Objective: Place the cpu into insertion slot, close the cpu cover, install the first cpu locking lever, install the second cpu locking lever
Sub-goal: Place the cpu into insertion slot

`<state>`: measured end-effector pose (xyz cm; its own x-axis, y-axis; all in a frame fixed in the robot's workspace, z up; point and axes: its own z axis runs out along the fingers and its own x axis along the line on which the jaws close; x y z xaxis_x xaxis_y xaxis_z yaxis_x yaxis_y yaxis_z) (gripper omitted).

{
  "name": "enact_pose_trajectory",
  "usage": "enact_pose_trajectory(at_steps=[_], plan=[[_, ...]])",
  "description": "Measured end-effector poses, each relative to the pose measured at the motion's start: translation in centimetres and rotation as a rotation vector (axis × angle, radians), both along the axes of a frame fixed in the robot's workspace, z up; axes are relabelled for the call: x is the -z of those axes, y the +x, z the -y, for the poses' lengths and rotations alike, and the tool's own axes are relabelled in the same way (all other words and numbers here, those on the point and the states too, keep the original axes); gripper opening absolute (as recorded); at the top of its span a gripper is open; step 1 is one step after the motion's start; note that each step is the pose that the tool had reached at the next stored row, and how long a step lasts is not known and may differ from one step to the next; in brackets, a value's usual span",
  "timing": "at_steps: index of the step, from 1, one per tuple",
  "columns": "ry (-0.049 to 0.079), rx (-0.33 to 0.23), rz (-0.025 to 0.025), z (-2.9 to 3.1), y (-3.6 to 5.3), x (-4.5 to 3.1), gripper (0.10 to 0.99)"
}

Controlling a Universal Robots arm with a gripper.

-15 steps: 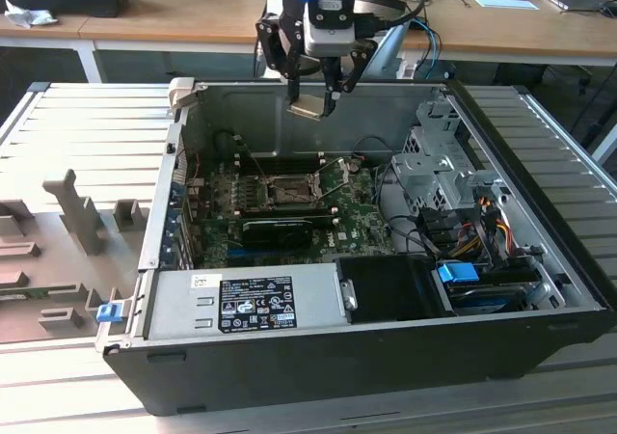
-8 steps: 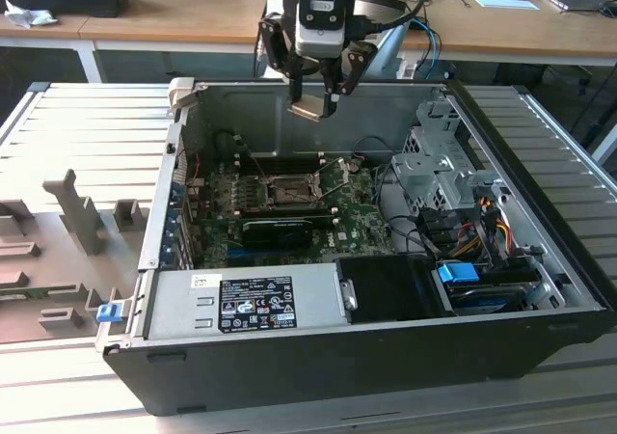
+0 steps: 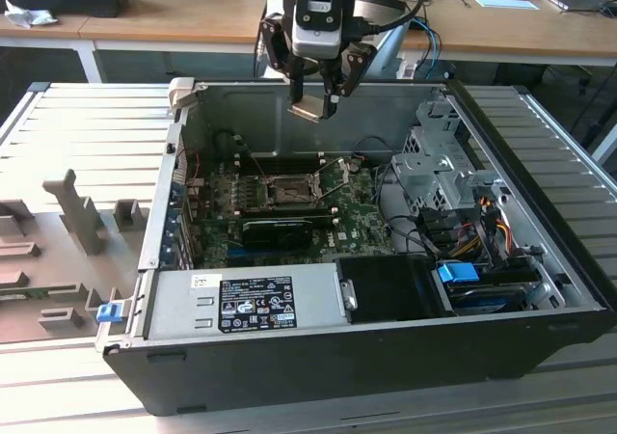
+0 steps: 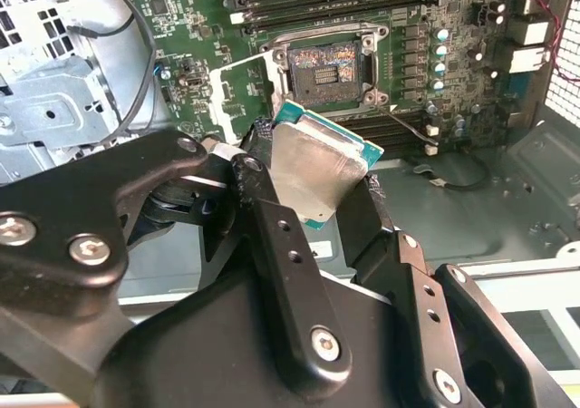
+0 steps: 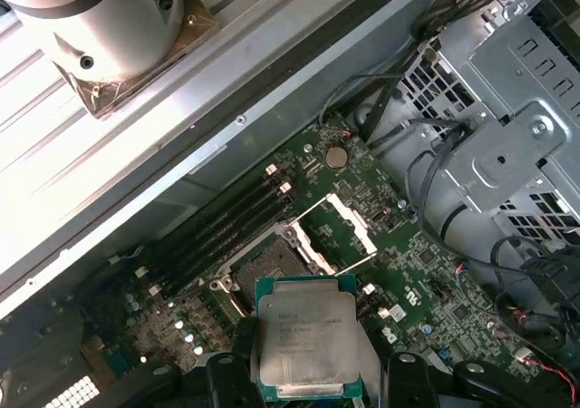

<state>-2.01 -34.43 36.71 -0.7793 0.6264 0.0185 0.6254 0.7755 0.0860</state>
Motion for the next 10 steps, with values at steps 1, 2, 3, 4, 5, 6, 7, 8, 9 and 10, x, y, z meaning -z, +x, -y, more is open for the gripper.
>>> enact_pose_trajectory(at_steps=[1, 2, 3, 4, 5, 6, 7, 8, 9, 10], plan=[[0.000, 0.000, 0.0000, 0.00, 0.00, 0.02, 0.529], [0.000, 0.000, 0.0001, 0.00, 0.00, 0.09, 0.529], [0.000, 0.000, 0.0000, 0.00, 0.00, 0.15, 0.529], [0.000, 0.002, 0.0000, 0.00, 0.00, 0.22, 0.529], [0.000, 0.007, -0.0001, 0.00, -0.03, 0.28, 0.529], [0.000, 0.012, -0.0001, 0.00, -0.04, 0.31, 0.529], [0.000, 0.019, -0.0002, 0.00, -0.03, 0.34, 0.529], [0.000, 0.027, -0.0002, 0.00, -0.03, 0.36, 0.529], [0.000, 0.035, -0.0002, 0.00, -0.03, 0.37, 0.529], [0.000, 0.044, -0.0002, 0.00, -0.03, 0.39, 0.529]])
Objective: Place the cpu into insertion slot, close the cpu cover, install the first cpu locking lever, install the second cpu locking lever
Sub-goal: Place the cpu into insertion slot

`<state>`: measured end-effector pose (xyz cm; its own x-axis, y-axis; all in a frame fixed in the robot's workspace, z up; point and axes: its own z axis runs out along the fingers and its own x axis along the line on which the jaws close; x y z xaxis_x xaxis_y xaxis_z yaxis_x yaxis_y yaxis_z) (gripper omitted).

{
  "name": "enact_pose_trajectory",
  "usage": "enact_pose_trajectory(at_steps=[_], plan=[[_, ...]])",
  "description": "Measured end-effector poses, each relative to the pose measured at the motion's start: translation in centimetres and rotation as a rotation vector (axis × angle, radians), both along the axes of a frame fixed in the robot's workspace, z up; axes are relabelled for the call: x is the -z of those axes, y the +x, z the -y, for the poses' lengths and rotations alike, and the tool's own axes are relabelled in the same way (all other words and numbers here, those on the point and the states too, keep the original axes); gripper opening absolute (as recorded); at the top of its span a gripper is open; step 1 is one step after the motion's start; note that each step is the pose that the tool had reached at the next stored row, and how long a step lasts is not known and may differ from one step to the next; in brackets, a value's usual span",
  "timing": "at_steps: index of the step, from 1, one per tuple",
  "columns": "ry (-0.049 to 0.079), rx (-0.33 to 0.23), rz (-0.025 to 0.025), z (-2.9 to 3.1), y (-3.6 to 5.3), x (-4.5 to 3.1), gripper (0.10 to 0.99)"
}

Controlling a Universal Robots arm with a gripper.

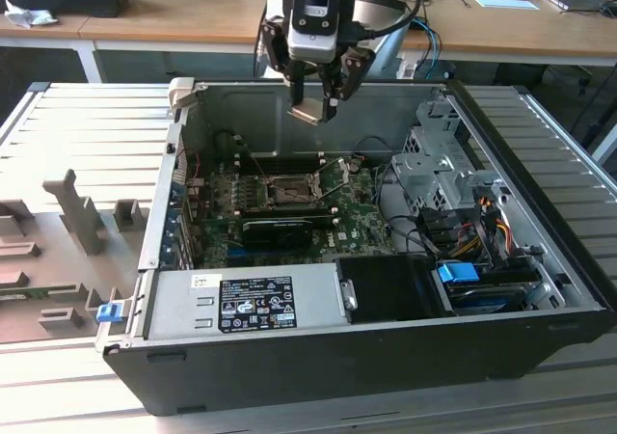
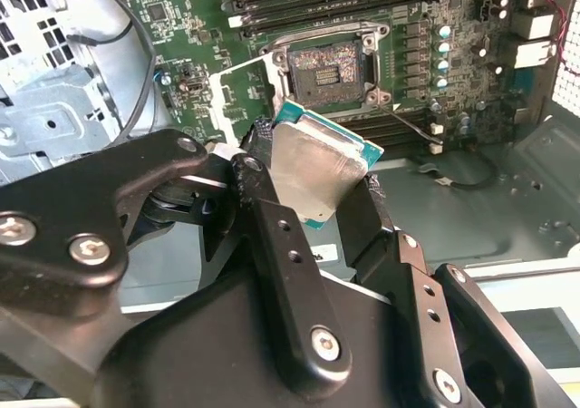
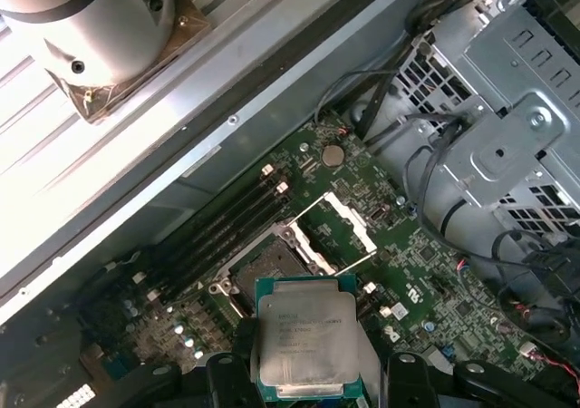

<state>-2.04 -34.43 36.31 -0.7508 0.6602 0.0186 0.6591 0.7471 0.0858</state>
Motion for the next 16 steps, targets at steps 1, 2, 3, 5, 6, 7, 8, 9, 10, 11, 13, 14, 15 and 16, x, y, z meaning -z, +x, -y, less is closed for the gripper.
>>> enact_pose_trajectory(at_steps=[1, 2, 3, 5, 6, 7, 8, 9, 10, 11, 13, 14, 15, 16], plan=[[0.000, 0.013, 0.0000, 0.00, 0.00, 0.02, 0.529], [0.000, 0.017, -0.0001, 0.00, 0.00, 0.03, 0.529], [0.000, 0.019, 0.0000, 0.00, 0.00, 0.05, 0.529], [0.000, 0.019, 0.0001, 0.00, 0.00, 0.12, 0.529], [0.000, 0.019, 0.0000, 0.00, 0.00, 0.15, 0.529], [0.000, 0.019, 0.0000, 0.00, 0.00, 0.19, 0.529], [0.000, 0.019, 0.0000, 0.00, 0.00, 0.22, 0.529], [0.000, 0.019, 0.0000, 0.00, 0.00, 0.25, 0.529], [0.000, 0.019, 0.0000, 0.00, 0.00, 0.28, 0.529], [0.000, 0.019, 0.0000, 0.00, 0.00, 0.30, 0.529], [0.000, 0.019, 0.0000, 0.00, 0.00, 0.37, 0.529], [0.000, 0.019, 0.0000, 0.00, 0.00, 0.39, 0.529], [0.000, 0.019, 0.0000, 0.00, 0.00, 0.41, 0.529], [0.000, 0.019, 0.0000, 0.00, 0.00, 0.42, 0.529]])
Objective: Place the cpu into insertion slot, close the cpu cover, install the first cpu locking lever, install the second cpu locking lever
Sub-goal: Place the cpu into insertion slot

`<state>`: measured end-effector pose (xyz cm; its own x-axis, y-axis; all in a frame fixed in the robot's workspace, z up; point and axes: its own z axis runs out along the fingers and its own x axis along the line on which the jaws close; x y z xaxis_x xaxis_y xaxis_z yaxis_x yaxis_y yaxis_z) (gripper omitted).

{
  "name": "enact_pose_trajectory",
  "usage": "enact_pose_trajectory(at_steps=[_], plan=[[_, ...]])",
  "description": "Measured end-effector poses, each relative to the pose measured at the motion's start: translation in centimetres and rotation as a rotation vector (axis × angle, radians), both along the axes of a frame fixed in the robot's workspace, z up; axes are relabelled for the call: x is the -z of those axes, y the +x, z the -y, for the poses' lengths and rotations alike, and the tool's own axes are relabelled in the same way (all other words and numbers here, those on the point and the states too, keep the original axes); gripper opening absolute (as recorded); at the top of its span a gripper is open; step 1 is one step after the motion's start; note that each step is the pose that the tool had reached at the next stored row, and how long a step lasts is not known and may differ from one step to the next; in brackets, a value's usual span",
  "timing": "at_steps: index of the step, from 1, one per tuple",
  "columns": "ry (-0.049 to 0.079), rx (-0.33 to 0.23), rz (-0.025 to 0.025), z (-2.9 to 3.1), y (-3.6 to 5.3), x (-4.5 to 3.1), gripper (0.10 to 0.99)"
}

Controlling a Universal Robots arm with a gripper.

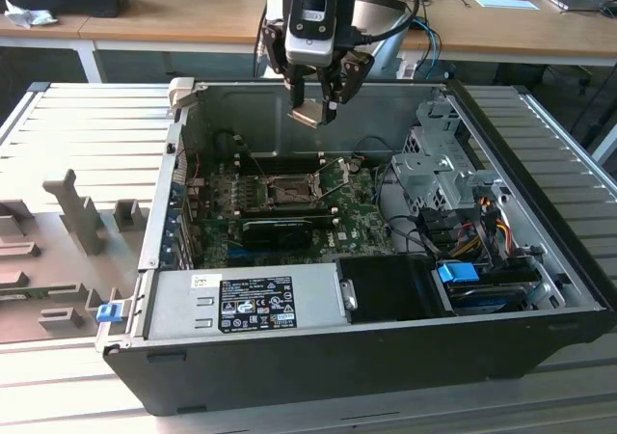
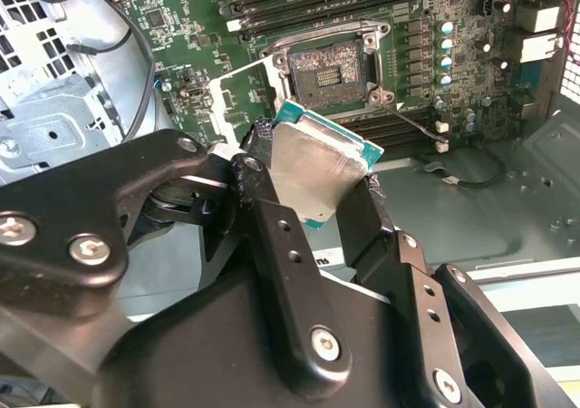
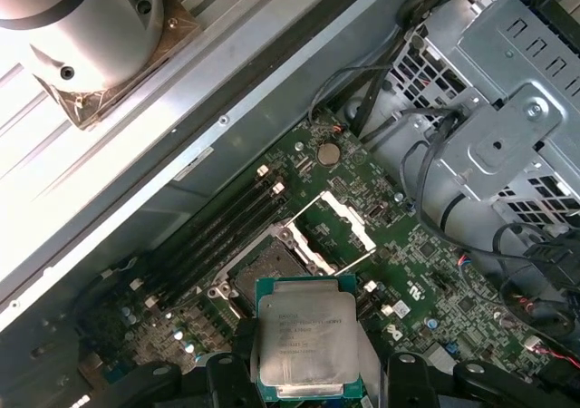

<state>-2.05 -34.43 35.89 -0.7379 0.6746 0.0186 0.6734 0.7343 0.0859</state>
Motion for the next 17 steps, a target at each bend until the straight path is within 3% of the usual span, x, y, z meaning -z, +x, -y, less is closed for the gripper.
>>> enact_pose_trajectory(at_steps=[17], plan=[[0.000, 0.027, 0.0000, 0.00, 0.00, 0.12, 0.529]])
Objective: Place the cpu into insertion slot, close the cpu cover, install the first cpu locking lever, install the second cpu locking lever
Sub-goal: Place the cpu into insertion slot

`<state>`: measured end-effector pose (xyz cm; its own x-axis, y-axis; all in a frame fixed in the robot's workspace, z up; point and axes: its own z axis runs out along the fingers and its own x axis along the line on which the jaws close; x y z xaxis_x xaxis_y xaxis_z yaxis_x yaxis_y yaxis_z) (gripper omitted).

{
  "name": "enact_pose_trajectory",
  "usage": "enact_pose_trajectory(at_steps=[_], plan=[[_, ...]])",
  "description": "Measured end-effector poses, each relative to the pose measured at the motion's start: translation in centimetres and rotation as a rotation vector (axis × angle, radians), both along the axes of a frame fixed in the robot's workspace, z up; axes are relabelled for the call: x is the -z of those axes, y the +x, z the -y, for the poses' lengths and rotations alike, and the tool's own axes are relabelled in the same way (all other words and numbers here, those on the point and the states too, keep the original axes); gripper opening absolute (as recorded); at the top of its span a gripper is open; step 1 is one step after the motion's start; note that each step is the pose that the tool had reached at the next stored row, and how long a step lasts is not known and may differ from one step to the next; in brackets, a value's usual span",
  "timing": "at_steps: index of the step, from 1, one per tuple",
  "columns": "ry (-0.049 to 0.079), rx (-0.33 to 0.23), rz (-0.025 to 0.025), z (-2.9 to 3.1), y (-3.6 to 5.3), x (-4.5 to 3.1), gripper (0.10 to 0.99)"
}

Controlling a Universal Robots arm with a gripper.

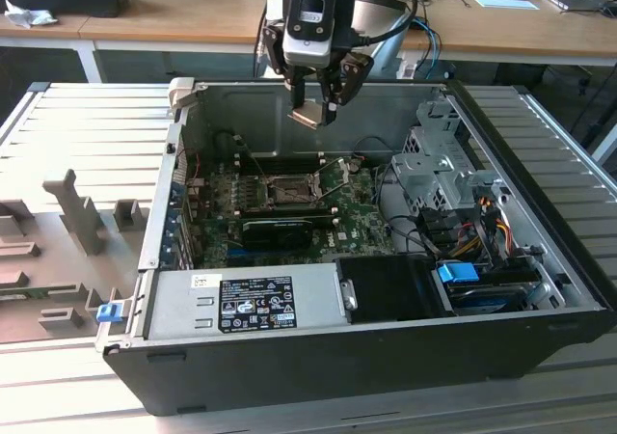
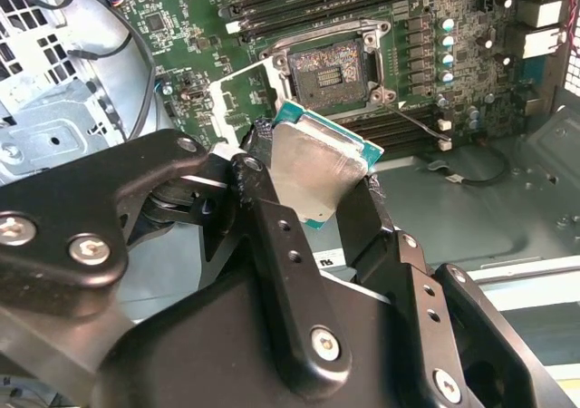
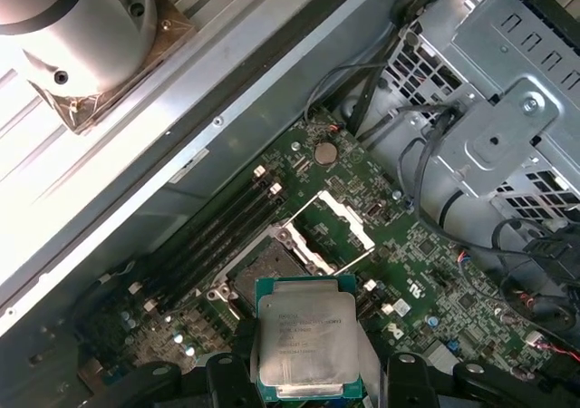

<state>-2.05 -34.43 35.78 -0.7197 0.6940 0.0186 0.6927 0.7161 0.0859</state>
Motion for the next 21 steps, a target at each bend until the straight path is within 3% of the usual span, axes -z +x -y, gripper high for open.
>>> enact_pose_trajectory(at_steps=[21], plan=[[0.000, 0.085, 0.0000, 0.00, 0.00, 0.11, 0.529]])
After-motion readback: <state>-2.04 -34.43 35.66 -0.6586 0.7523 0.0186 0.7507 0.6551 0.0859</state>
